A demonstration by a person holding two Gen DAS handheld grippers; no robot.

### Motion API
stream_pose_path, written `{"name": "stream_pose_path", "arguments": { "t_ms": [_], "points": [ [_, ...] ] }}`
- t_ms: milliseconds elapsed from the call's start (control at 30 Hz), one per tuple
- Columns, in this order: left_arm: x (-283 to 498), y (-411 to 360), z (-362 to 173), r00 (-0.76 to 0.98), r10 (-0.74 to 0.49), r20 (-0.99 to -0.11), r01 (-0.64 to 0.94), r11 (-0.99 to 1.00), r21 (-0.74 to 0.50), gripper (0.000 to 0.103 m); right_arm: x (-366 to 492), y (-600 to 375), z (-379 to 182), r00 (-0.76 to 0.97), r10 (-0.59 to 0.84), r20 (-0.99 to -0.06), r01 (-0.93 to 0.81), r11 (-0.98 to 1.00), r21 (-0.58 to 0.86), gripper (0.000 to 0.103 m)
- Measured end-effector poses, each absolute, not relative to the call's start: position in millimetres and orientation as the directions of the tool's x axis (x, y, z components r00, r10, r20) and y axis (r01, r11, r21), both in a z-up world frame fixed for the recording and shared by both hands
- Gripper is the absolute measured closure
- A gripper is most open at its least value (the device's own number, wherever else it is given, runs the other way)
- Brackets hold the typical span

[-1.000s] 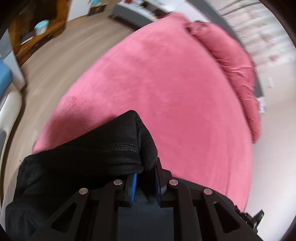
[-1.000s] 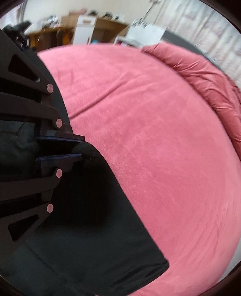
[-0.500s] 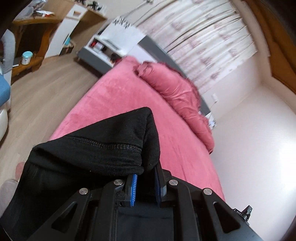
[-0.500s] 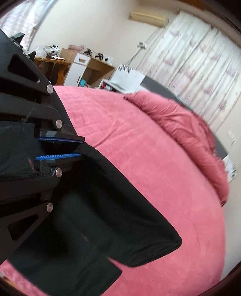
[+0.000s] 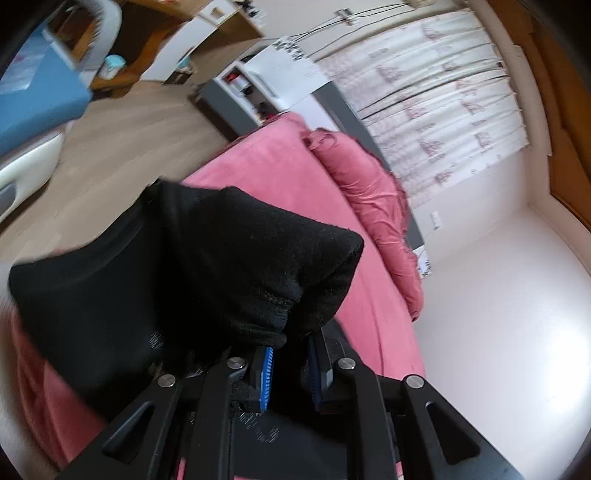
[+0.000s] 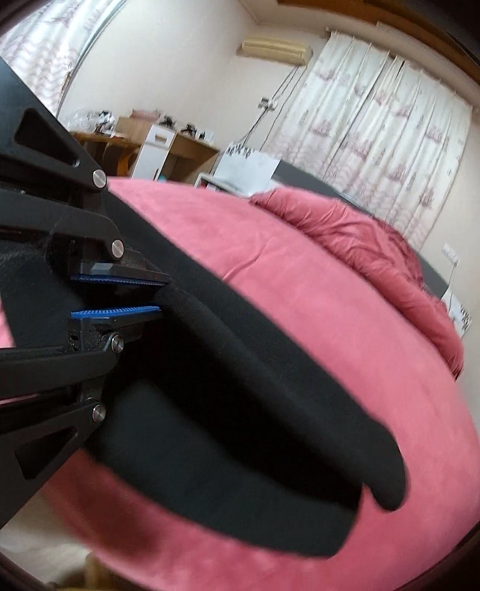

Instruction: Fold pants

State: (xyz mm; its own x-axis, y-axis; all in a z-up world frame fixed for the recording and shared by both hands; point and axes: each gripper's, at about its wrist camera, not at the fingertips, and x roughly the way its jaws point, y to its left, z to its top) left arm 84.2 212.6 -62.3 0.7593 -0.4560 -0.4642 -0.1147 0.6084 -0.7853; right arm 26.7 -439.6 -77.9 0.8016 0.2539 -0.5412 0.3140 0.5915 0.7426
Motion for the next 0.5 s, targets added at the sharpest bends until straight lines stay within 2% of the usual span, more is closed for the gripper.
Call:
{"name": "stream_pose_path", "arguments": {
  "t_ms": [67,167,233,267,300,333,367,433,500],
  "points": [
    [78,212,-68,0.751,-0.454,-0.48,-0.133,0.608,-0.783,0.087,24,-438,-93,0.78,0.253,-0.573,0.342,0.594,0.728,0.092],
    [69,211,-81,0.743,-0.448,-0.497,-0.164,0.598,-0.784,0.087,18,-447,-99,0.804,0.263,-0.533,0.337,0.537,0.773,0.092],
    [65,211,-89,0.742,-0.44,-0.506,-0.192,0.583,-0.789,0.082,19,-446,-100,0.79,0.267,-0.552,0.345,0.55,0.761,0.089],
    [63,211,-91,0.74,-0.437,-0.512,-0.203,0.581,-0.788,0.078,20,-444,-102,0.783,0.271,-0.56,0.349,0.554,0.756,0.088],
    [63,210,-94,0.736,-0.438,-0.517,-0.214,0.574,-0.79,0.067,21,-443,-104,0.778,0.281,-0.561,0.348,0.552,0.758,0.087],
    [62,209,-96,0.731,-0.44,-0.521,-0.226,0.565,-0.793,0.056,23,-443,-105,0.774,0.289,-0.563,0.35,0.546,0.761,0.08],
    [62,209,-96,0.733,-0.441,-0.518,-0.229,0.557,-0.798,0.052,23,-444,-107,0.776,0.293,-0.559,0.352,0.535,0.768,0.067],
    [60,209,-94,0.746,-0.443,-0.497,-0.225,0.534,-0.815,0.036,22,-445,-107,0.79,0.293,-0.538,0.344,0.515,0.785,0.055],
    [58,207,-90,0.755,-0.444,-0.483,-0.229,0.512,-0.828,0.028,21,-446,-106,0.8,0.283,-0.529,0.342,0.51,0.789,0.054]
  ]
}}
